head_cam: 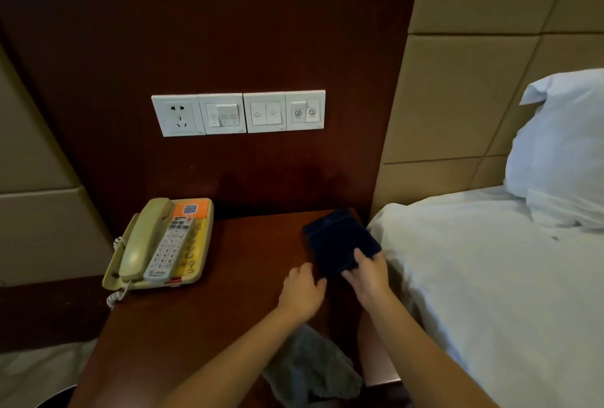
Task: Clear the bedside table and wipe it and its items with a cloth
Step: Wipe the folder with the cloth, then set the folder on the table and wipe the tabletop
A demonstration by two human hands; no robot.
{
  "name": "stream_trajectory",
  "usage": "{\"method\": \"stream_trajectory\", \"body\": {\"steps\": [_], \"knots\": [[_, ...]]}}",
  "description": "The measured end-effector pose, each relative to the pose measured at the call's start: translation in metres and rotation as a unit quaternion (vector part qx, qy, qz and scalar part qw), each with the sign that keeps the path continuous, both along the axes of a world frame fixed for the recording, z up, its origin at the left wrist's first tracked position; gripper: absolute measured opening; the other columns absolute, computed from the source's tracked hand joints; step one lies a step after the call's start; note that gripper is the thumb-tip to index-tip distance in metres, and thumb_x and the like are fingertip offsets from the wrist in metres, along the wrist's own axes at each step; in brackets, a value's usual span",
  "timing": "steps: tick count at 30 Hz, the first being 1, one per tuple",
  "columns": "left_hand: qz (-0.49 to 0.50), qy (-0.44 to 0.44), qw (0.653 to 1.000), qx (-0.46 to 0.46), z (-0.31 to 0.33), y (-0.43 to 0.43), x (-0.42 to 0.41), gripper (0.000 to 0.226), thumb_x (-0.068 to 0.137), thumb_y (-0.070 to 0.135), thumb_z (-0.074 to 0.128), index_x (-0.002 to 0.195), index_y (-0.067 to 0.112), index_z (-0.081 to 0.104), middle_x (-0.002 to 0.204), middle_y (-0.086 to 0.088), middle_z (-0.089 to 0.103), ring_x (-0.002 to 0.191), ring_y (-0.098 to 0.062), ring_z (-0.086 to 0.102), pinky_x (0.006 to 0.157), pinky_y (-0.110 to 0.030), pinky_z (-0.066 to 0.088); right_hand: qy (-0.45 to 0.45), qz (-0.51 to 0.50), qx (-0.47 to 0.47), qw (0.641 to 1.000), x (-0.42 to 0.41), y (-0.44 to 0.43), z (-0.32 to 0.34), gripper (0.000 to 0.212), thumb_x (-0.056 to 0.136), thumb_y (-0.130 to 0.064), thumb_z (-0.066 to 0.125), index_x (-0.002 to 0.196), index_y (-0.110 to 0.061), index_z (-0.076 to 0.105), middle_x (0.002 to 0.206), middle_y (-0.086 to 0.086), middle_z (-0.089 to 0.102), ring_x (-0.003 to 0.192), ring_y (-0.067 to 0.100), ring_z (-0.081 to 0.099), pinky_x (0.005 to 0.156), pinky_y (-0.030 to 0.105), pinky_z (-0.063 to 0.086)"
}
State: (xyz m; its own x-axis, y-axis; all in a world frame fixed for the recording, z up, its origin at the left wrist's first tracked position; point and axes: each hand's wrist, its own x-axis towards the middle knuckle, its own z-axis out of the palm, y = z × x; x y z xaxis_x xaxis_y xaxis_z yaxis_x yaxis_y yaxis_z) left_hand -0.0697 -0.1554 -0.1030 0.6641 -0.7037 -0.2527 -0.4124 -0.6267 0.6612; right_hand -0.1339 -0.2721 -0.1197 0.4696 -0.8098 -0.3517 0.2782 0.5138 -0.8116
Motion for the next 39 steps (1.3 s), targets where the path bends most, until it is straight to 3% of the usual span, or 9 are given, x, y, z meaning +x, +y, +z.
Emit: {"method": "stream_trajectory", "body": {"steps": [5,10,16,20,22,25,27,35,39], "knots": [[-0.074,-0.062,0.989,0.113,-0.021,-0.002,-0.007,0.055,0.099,0.038,0.038,0.147,0.015,0.022,0.151,-0.010,0.026,0.139,-0.028,0.023,0.115,-0.046,0.021,-0.035,-0.044,0.099,0.993,0.018,-0.006,-0.012,0.049,0.100,0.000,0.035,0.147,-0.014,0.028,0.147,0.015,0.036,0.133,0.036,0.037,0.105,0.052,0.038],[-0.077,-0.124,0.984,0.103,-0.024,-0.005,0.009,0.054,0.099,0.035,0.037,0.147,0.014,0.022,0.154,-0.010,0.021,0.143,-0.028,0.015,0.117,-0.049,0.012,0.124,-0.035,0.090,0.987,0.019,-0.020,-0.008,0.040,0.098,-0.007,0.048,0.135,0.003,0.039,0.094,0.023,0.061,0.077,0.032,0.064,0.062,0.036,0.056],[-0.064,-0.152,0.983,0.084,-0.030,-0.004,0.017,0.053,0.100,0.033,0.036,0.148,0.015,0.021,0.155,-0.008,0.019,0.145,-0.025,0.008,0.118,-0.049,0.006,0.127,-0.029,0.107,0.986,0.024,-0.024,-0.004,0.042,0.099,0.003,0.033,0.141,0.006,0.029,0.139,0.024,0.043,0.115,0.038,0.055,0.079,0.037,0.055],[-0.080,-0.165,0.978,0.098,-0.033,0.003,0.018,0.055,0.100,0.033,0.035,0.149,0.015,0.017,0.157,-0.008,0.016,0.146,-0.026,0.005,0.118,-0.049,0.005,0.244,0.046,0.020,0.968,0.020,-0.024,-0.006,0.037,0.098,0.001,0.037,0.135,0.008,0.035,0.115,0.029,0.056,0.103,0.039,0.062,0.060,0.035,0.059],[-0.074,-0.159,0.979,0.105,-0.033,0.008,0.016,0.055,0.101,0.034,0.034,0.149,0.016,0.016,0.157,-0.009,0.015,0.146,-0.026,0.005,0.118,-0.050,0.004,0.420,0.095,-0.110,0.896,0.013,-0.018,-0.003,0.027,0.101,-0.013,0.040,0.113,0.007,0.052,0.080,0.019,0.063,0.073,0.031,0.067,0.061,0.039,0.058],[-0.054,-0.161,0.980,0.101,-0.032,0.013,0.007,0.054,0.102,0.038,0.028,0.149,0.015,0.016,0.157,-0.008,0.016,0.146,-0.025,0.005,0.118,-0.049,0.004,0.607,0.186,-0.388,0.669,0.002,-0.007,0.001,0.025,0.101,-0.023,0.039,0.096,-0.008,0.058,0.092,0.010,0.065,0.082,0.028,0.064,0.064,0.031,0.049],[-0.047,-0.183,0.978,0.093,-0.028,0.018,-0.006,0.055,0.102,0.040,0.025,0.150,0.015,0.016,0.157,-0.009,0.015,0.146,-0.024,0.005,0.118,-0.047,0.004,0.639,0.214,-0.436,0.597,-0.003,0.001,0.004,0.023,0.100,-0.021,0.039,0.103,-0.011,0.060,0.101,0.008,0.065,0.092,0.028,0.063,0.067,0.033,0.046],[-0.093,-0.237,0.952,0.168,-0.023,0.050,-0.090,0.070,0.099,0.051,0.020,0.151,0.009,-0.003,0.159,-0.011,-0.009,0.146,-0.028,-0.010,0.116,-0.049,-0.006,0.551,0.352,-0.559,0.509,-0.027,0.040,0.010,0.021,0.099,-0.028,0.037,0.087,-0.020,0.052,0.095,0.003,0.063,0.087,0.023,0.061,0.074,0.035,0.048],[-0.081,-0.255,0.949,0.168,-0.036,0.071,-0.105,0.075,0.099,0.050,0.026,0.150,0.008,-0.011,0.157,-0.011,-0.018,0.145,-0.028,-0.015,0.115,-0.049,-0.007,0.514,0.328,-0.614,0.502,-0.039,0.062,0.017,0.022,0.100,-0.028,0.035,0.095,-0.017,0.053,0.089,0.003,0.062,0.081,0.024,0.062,0.070,0.036,0.049]]}}
